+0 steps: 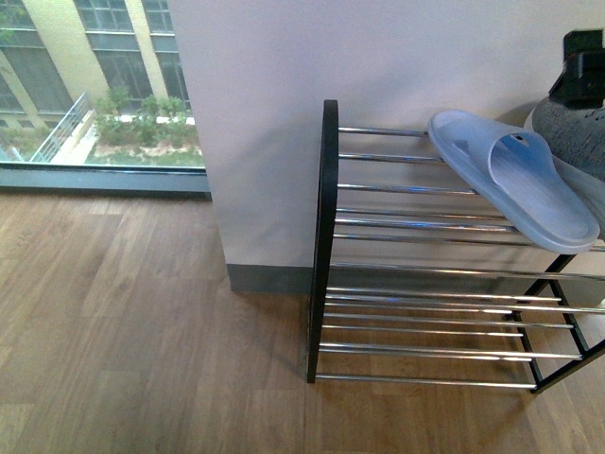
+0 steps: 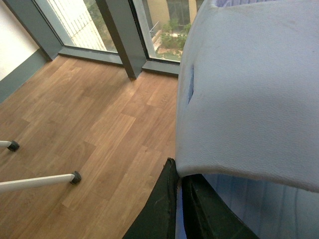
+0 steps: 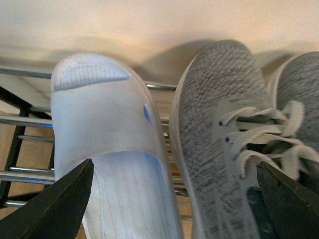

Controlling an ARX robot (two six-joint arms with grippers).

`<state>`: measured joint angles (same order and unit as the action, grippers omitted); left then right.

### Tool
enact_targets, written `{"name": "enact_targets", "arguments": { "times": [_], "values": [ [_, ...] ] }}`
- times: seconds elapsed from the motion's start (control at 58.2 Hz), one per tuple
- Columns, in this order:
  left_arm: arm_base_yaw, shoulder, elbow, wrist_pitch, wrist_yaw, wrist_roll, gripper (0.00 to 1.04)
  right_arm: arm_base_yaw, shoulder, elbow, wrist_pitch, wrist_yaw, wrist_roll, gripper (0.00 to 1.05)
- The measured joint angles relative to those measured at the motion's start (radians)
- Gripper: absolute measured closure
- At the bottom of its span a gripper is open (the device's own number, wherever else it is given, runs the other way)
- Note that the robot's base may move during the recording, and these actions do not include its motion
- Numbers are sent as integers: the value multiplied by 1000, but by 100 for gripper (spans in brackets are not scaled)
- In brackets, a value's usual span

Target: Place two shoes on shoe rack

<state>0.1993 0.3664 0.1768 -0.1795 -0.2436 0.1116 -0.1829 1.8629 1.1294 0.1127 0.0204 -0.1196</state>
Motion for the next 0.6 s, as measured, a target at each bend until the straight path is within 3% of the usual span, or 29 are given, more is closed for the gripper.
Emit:
{"name": "enact_targets", "arguments": {
  "times": [0.069,0.12,0.206,0.309,0.413,0.602],
  "values": [
    [0,0,0,0,0,0,103,-9,-14,-35,114,-61,18,13],
    [0,0,0,0,0,0,103,-15,-29,-128,379,-154,52,22],
    [0,0,0,0,0,0,103,-5,-59,-283,679,-181,80,34],
    [0,0,0,0,1,0,103,22,-121,-447,899,-175,97,50],
    [0,0,0,0,0,0,103,41,-202,-541,962,-163,103,64],
    [0,0,0,0,0,0,103,72,-347,-729,987,-121,106,99]
  ]
}}
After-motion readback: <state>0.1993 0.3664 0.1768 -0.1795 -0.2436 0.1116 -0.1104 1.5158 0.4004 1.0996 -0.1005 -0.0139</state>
